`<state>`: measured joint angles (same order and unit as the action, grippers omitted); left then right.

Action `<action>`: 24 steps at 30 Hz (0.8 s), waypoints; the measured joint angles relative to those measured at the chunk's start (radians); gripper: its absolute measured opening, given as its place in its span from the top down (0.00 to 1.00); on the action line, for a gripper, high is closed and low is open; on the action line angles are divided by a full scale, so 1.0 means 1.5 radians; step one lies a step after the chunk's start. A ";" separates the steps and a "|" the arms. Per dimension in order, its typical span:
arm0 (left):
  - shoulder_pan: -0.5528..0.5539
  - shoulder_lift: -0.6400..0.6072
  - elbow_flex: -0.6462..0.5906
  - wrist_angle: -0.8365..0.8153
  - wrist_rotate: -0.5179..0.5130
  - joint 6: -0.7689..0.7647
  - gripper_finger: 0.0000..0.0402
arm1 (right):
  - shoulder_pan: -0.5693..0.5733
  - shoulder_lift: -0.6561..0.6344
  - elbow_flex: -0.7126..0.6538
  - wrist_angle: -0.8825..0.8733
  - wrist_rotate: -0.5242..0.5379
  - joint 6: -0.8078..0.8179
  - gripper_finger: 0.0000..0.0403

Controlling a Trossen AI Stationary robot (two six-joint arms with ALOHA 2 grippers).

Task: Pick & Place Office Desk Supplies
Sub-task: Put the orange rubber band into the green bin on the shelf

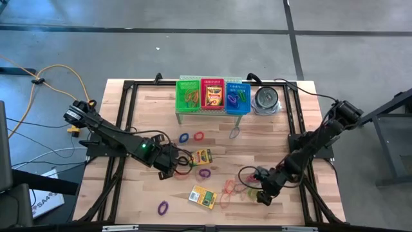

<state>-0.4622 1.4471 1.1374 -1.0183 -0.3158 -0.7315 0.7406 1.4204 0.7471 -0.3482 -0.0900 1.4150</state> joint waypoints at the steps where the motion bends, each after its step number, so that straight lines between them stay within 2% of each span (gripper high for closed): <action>1: 0.000 0.000 0.000 0.002 0.000 0.000 0.67 | 0.009 0.000 0.000 -0.001 0.022 0.000 0.02; 4: 0.000 0.000 0.000 0.005 0.000 0.000 0.67 | 0.033 0.007 0.000 0.000 0.089 0.009 0.02; 7: 0.000 0.000 0.000 0.009 0.000 0.000 0.67 | 0.049 0.027 0.000 0.004 0.119 0.023 0.02; 18: 0.000 0.000 0.000 0.016 0.000 -0.002 0.67 | 0.064 0.119 0.004 0.007 0.071 0.012 0.02; 24: 0.000 0.000 0.000 0.021 0.000 -0.001 0.67 | 0.060 0.124 0.003 0.000 0.091 0.031 0.09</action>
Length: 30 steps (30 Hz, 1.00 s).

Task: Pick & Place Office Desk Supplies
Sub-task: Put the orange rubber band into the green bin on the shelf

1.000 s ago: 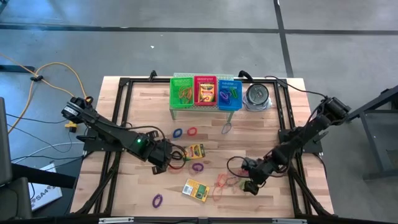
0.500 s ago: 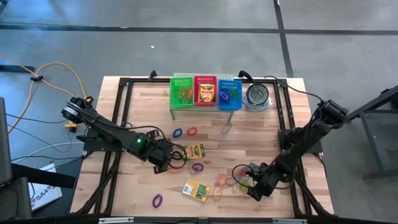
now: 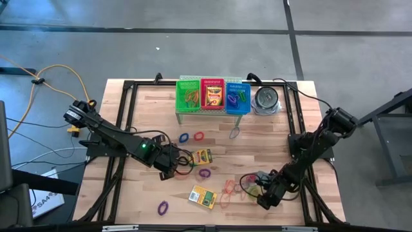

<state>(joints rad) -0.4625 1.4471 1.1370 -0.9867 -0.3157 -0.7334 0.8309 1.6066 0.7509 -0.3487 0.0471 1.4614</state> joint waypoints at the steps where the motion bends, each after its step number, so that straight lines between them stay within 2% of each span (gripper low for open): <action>1: 0.000 0.000 0.000 0.000 0.000 0.000 0.67 | -0.001 0.000 0.000 -0.002 -0.001 0.006 0.11; 18: 0.000 0.000 0.000 0.003 0.000 0.001 0.67 | -0.006 0.003 -0.002 -0.032 0.018 0.071 0.42; 30: 0.000 0.000 0.000 0.006 0.001 0.001 0.67 | -0.050 0.003 -0.003 -0.042 -0.039 0.113 0.72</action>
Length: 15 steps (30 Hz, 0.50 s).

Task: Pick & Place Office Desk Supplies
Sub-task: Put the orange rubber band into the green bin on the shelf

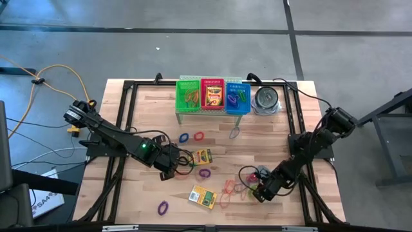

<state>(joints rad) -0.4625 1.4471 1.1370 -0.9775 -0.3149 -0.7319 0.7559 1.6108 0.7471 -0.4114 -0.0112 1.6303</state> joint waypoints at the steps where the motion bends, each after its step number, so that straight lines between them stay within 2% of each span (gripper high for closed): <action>1: 0.000 0.000 0.000 0.000 0.000 0.000 0.67 | -0.005 0.000 0.000 -0.001 -0.008 0.000 0.74; 10: 0.000 0.000 0.000 0.001 0.001 0.000 0.67 | -0.024 0.002 -0.001 0.001 -0.032 -0.007 0.97; 15: 0.000 0.000 0.000 0.002 0.001 0.000 0.67 | -0.024 0.002 -0.001 0.008 -0.023 -0.011 0.99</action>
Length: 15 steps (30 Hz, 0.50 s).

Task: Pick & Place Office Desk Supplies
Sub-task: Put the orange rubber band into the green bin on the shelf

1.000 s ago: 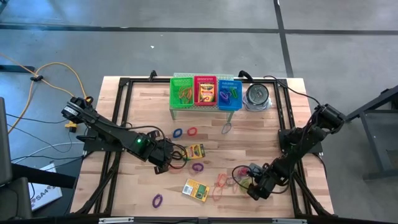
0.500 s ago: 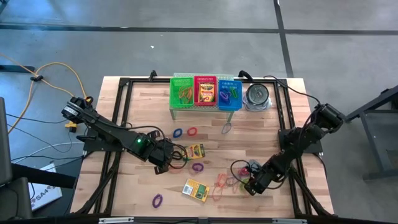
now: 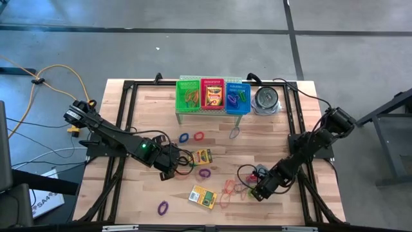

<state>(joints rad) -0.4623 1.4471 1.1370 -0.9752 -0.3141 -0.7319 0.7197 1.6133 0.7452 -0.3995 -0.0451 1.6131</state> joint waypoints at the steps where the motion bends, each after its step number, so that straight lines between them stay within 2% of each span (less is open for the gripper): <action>1: 0.000 0.000 0.000 0.000 0.000 0.000 0.67 | 0.000 0.000 0.000 0.000 0.003 -0.001 0.99; 5: 0.000 0.000 0.000 0.000 0.000 0.000 0.67 | 0.010 -0.015 0.000 0.000 0.028 -0.005 0.99; 15: 0.000 0.000 0.000 0.034 -0.007 0.013 0.67 | 0.057 -0.083 0.000 0.013 0.182 0.003 0.99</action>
<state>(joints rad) -0.4625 1.4478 1.1367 -0.9246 -0.3245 -0.7124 0.8059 1.4895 0.7451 -0.3802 0.2278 1.6182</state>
